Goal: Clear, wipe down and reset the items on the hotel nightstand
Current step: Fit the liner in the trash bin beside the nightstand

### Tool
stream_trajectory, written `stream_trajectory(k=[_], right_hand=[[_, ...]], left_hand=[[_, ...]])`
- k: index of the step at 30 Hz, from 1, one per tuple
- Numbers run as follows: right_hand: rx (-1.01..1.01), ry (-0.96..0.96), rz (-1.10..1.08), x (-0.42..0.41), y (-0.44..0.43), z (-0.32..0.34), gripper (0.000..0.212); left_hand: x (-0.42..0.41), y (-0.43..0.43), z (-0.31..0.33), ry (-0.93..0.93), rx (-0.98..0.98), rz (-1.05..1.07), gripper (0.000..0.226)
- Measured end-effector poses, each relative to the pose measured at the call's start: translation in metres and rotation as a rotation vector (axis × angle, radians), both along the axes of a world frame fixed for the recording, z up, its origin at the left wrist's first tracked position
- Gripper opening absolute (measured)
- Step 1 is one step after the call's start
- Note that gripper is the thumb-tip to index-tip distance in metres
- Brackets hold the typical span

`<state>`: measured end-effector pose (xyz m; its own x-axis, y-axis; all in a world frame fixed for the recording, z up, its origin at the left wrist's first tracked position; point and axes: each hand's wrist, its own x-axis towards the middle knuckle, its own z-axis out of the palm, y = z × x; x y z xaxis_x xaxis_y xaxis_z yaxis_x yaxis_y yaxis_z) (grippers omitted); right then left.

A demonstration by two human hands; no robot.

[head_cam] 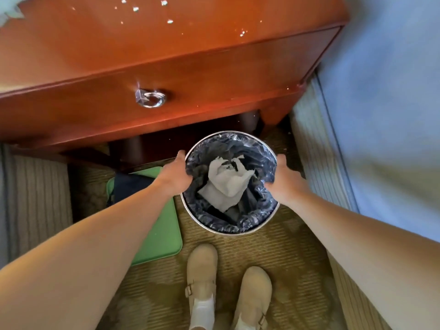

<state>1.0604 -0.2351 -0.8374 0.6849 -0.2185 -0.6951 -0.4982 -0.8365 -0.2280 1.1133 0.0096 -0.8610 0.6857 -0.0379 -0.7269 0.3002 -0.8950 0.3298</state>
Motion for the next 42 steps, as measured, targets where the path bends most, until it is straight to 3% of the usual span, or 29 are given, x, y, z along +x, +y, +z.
stream_trajectory(k=[4, 11, 19, 22, 25, 27, 29, 32, 35, 42], right_hand=[[-0.047, -0.049, 0.021, -0.004, 0.001, -0.003, 0.059], [-0.045, 0.004, -0.027, -0.040, -0.003, 0.010, 0.067], [0.049, 0.056, -0.071, -0.109, -0.018, 0.012, 0.055], [0.048, 0.066, -0.047, -0.107, -0.024, 0.007, 0.055], [0.058, 0.114, -0.009, -0.089, -0.033, 0.008, 0.080], [0.173, 0.079, -0.038, -0.070, -0.040, 0.008, 0.095], [0.315, 0.002, -0.117, -0.044, -0.043, 0.003, 0.080], [0.417, -0.057, -0.188, -0.003, -0.045, -0.018, 0.053], [0.317, -0.061, 0.009, 0.022, -0.049, -0.049, 0.033], [0.122, 0.037, 0.472, 0.039, -0.059, -0.137, 0.076]], left_hand=[[-0.003, 0.004, -0.005, -0.113, -0.001, -0.023, 0.050], [-0.033, -0.010, 0.013, -0.082, 0.004, -0.061, 0.034], [-0.096, -0.019, 0.010, 0.063, -0.100, -0.045, 0.061], [-0.083, -0.014, 0.008, 0.167, -0.160, -0.060, 0.056], [-0.055, -0.011, 0.017, 0.342, -0.219, -0.063, 0.082], [-0.030, -0.018, 0.018, 0.289, -0.258, -0.026, 0.079], [-0.004, -0.030, 0.008, 0.163, -0.288, 0.034, 0.062], [0.025, -0.052, -0.014, 0.037, -0.257, -0.162, 0.033], [0.043, -0.071, -0.048, 0.036, -0.230, -0.427, 0.035], [0.055, -0.096, -0.150, 0.063, -0.114, -0.796, 0.074]])
